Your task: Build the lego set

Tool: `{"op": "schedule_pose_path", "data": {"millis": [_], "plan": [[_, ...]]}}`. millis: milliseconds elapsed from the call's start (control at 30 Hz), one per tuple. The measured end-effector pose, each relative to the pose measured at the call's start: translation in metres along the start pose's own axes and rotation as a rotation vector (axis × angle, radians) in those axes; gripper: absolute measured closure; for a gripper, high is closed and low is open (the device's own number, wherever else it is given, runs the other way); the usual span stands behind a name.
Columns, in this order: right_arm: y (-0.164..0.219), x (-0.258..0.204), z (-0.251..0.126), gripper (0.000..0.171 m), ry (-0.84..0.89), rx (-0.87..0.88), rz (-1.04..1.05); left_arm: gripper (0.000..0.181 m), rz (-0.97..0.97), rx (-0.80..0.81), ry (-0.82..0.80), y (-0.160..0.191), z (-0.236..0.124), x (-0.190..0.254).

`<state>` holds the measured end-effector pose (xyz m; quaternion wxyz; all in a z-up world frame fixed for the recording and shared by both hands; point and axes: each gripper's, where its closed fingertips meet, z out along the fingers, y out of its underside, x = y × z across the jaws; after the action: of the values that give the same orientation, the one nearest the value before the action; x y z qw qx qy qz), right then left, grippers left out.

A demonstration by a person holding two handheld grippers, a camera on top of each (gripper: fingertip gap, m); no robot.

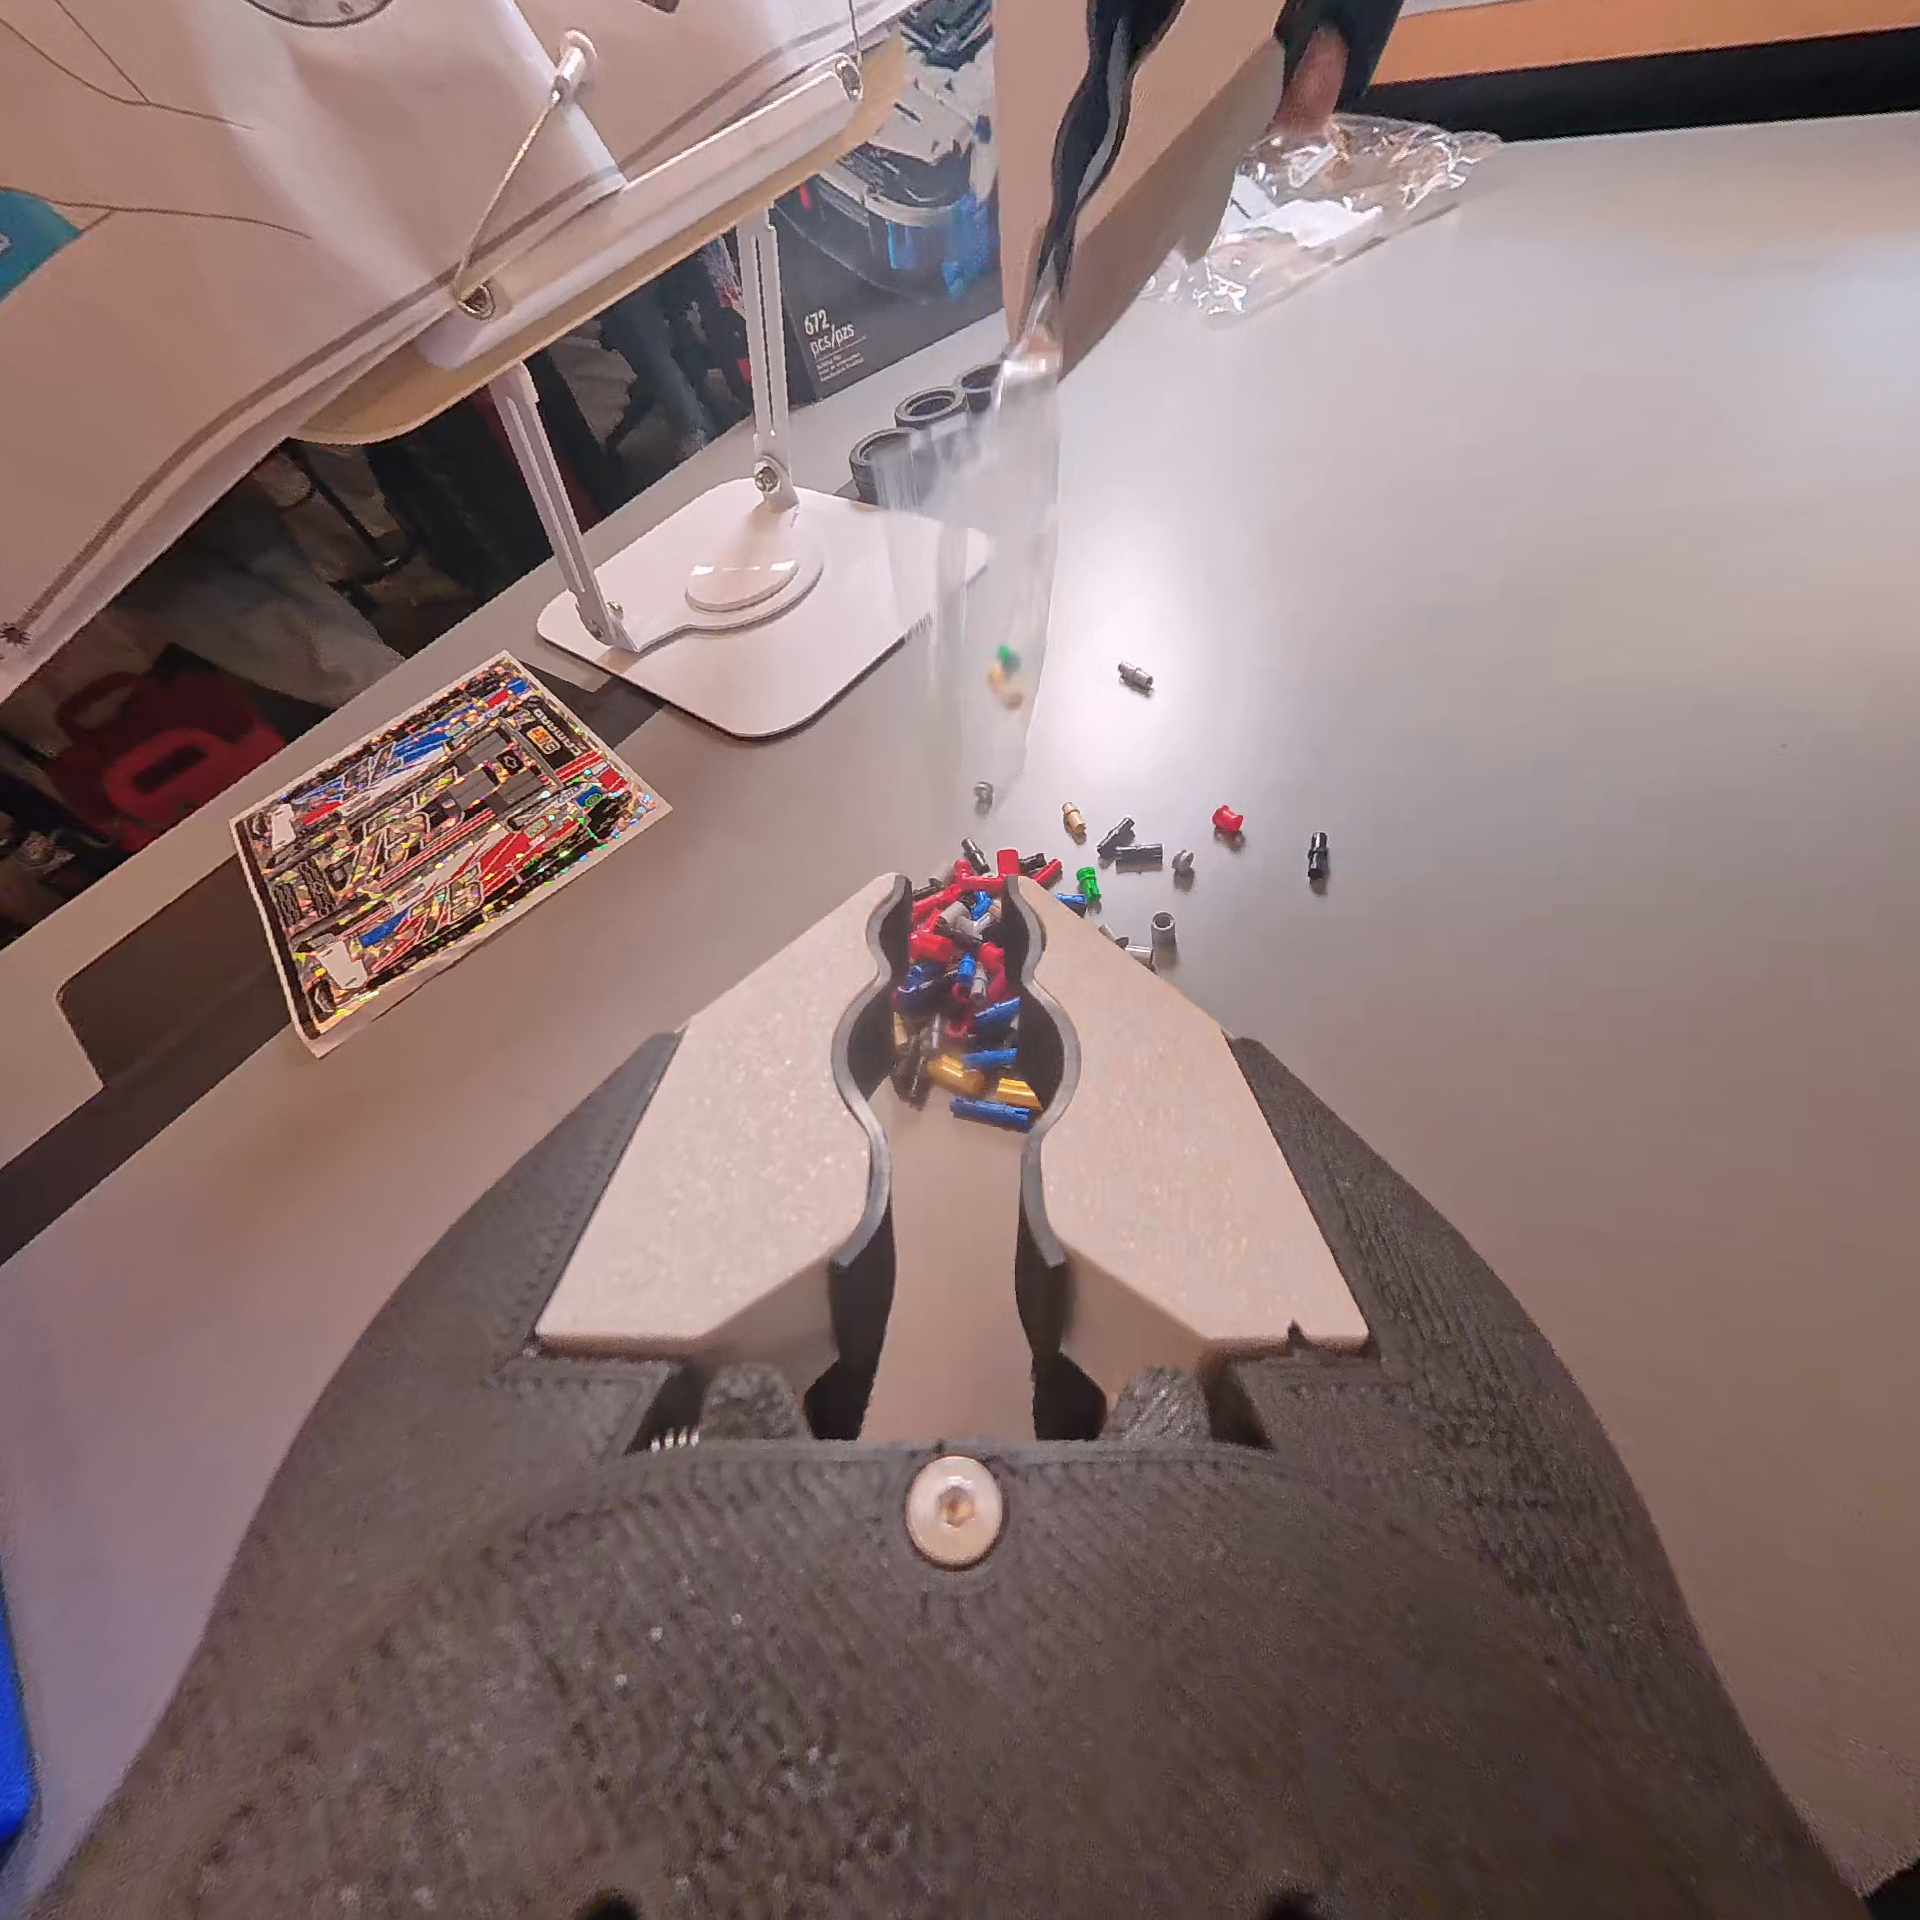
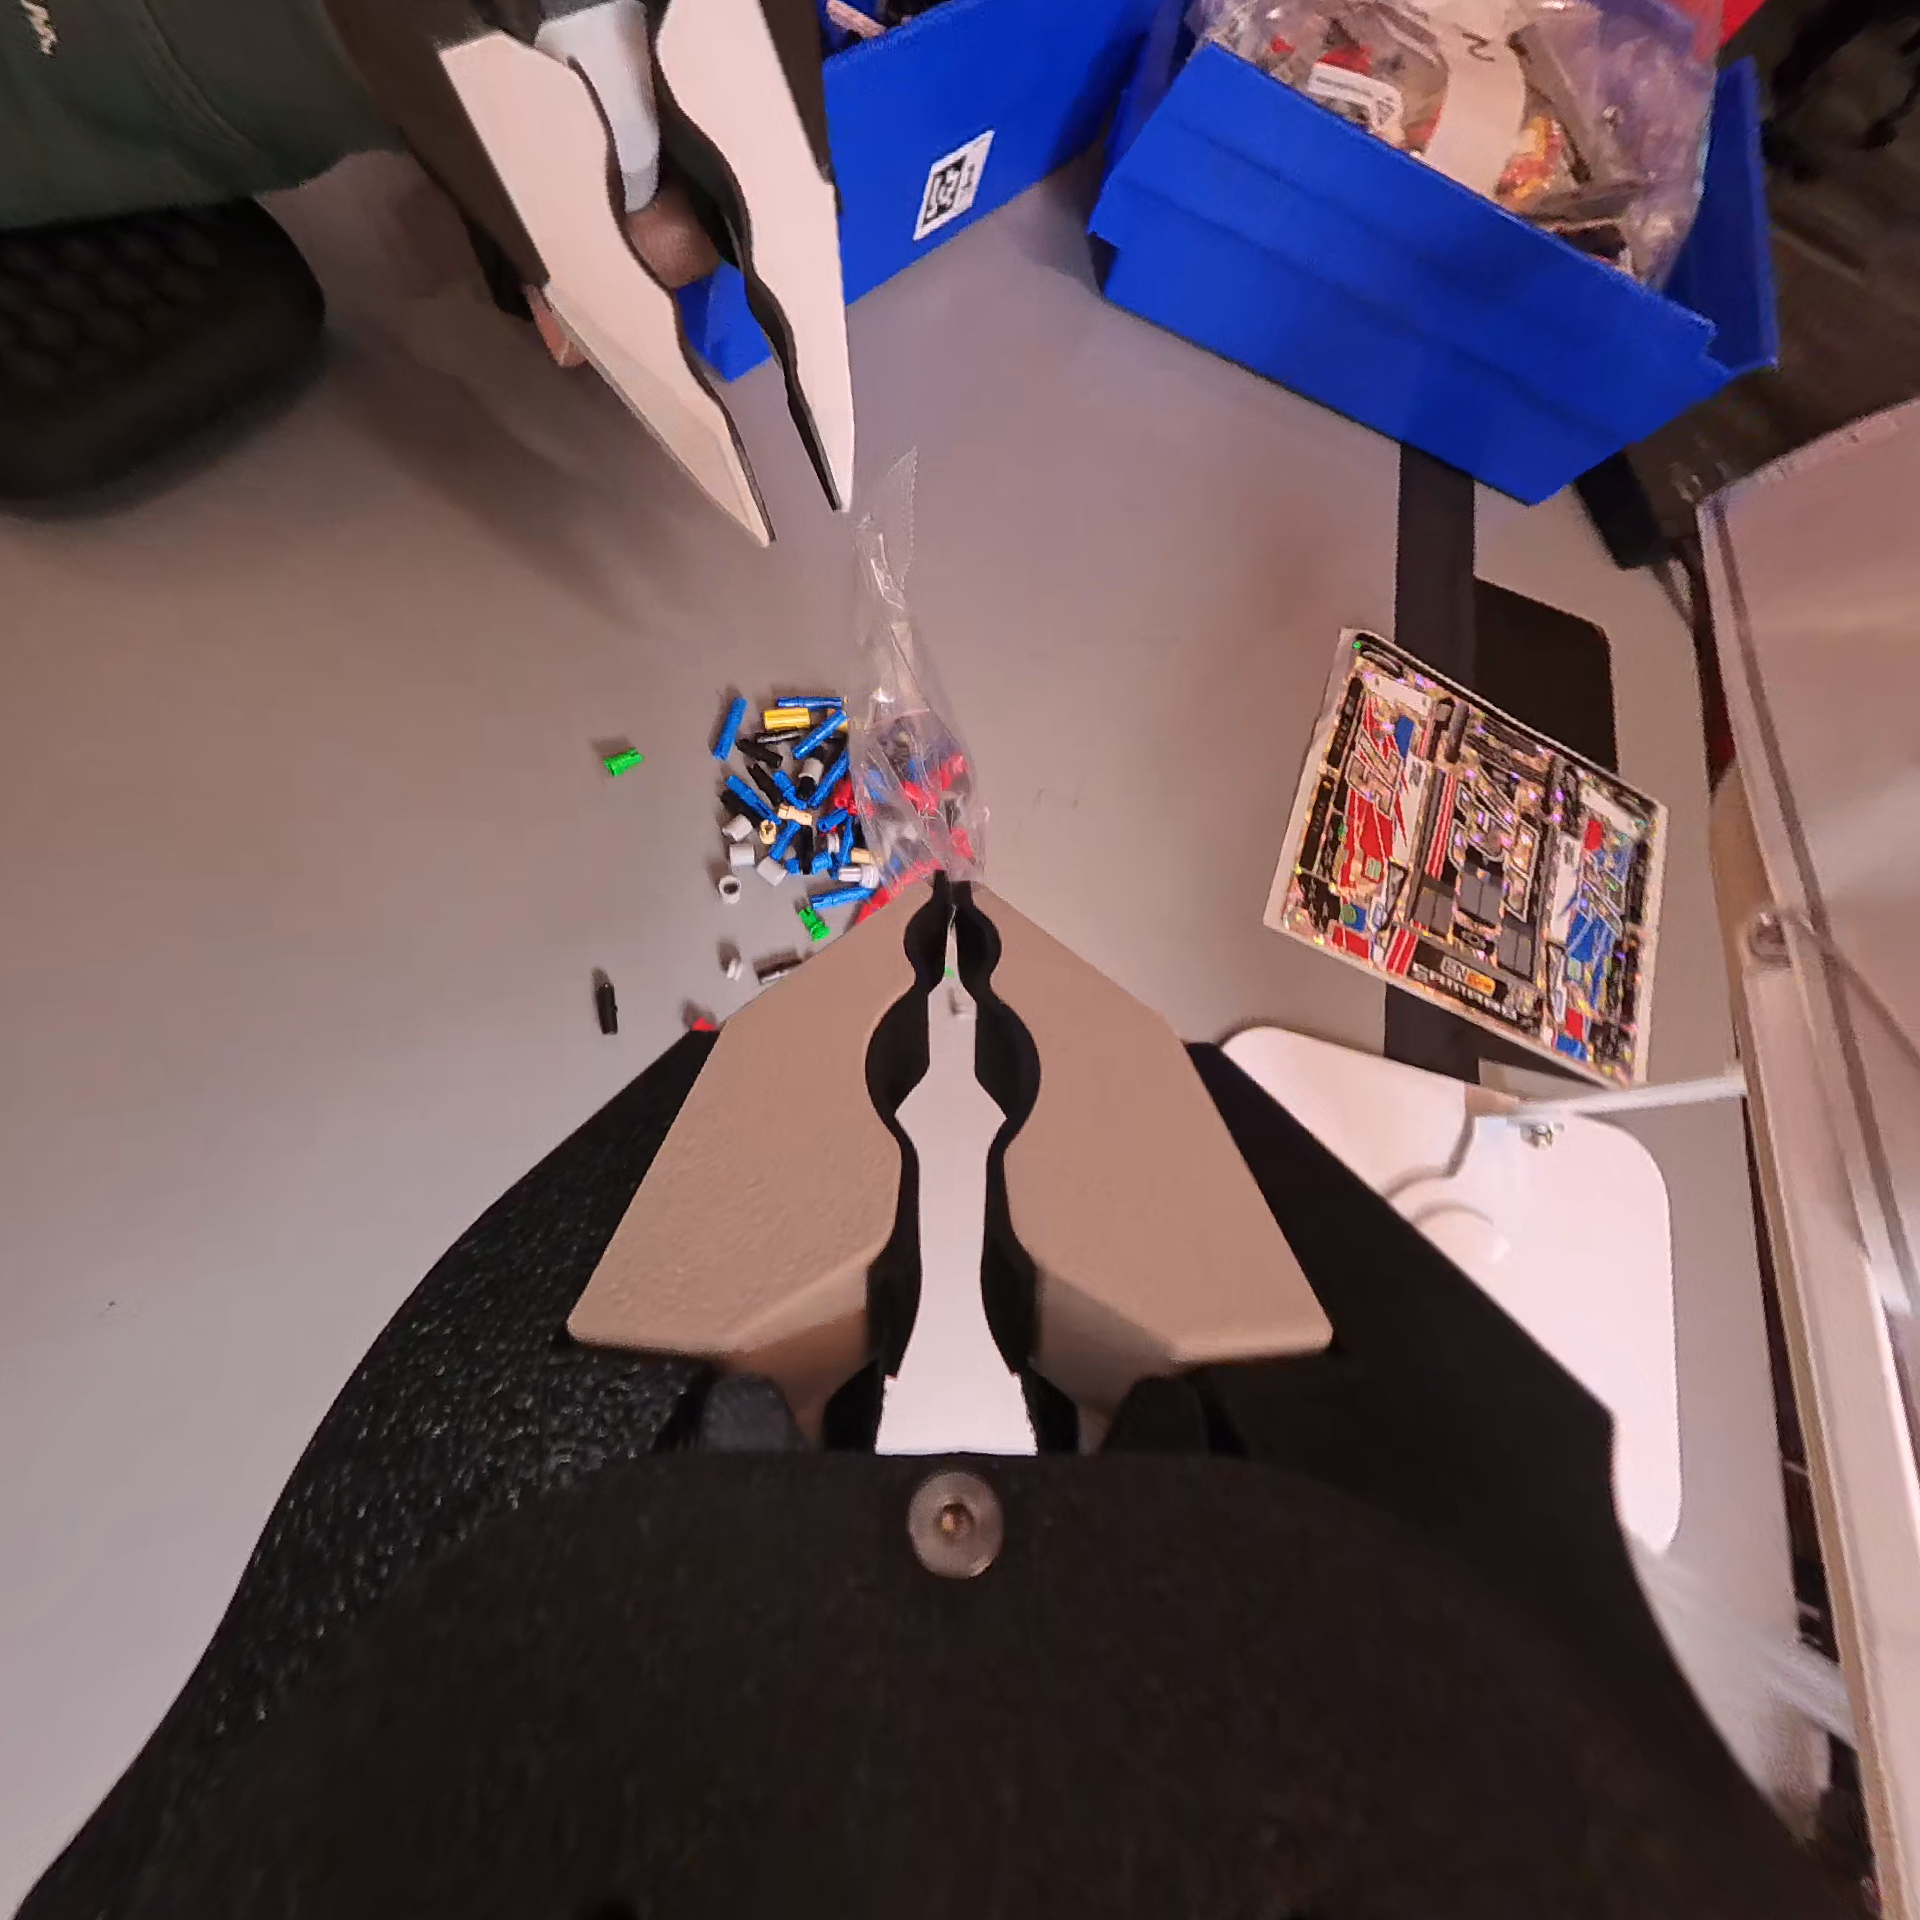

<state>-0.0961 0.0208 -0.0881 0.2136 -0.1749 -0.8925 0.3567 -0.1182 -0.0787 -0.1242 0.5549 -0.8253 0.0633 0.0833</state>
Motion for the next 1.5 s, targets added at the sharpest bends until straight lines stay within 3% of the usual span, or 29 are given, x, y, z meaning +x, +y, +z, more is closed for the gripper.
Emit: {"op": "schedule_pose_path", "data": {"millis": [200,367,733,967,1167,1333,1500], "plan": [[0.013,-0.002,-0.032,0.171,0.009,0.148,0.208,0.167,0.008,-0.007,0.011,0.0,0.005,0.005],[0.031,-0.007,-0.036,0.171,-0.001,0.203,0.34,0.165,-0.02,0.019,0.065,-0.004,0.015,0.019],[0.027,-0.007,0.039,0.171,-0.063,-0.255,0.093,0.143,-0.089,0.022,0.034,0.001,0.026,0.01],[0.004,-0.002,0.054,0.171,-0.136,-0.539,-0.121,0.141,-0.043,-0.041,0.001,0.01,0.028,0.007],[-0.005,-0.002,0.06,0.171,-0.188,-0.665,-0.216,0.14,0.005,-0.044,-0.131,0.006,0.016,-0.014],[-0.015,-0.005,0.062,0.171,-0.211,-0.692,-0.255,0.137,-0.008,0.052,-0.076,-0.011,0.01,-0.006],[-0.024,-0.01,0.066,0.171,-0.222,-0.694,-0.292,0.159,-0.012,0.019,-0.044,-0.004,0.017,0.001]]}}
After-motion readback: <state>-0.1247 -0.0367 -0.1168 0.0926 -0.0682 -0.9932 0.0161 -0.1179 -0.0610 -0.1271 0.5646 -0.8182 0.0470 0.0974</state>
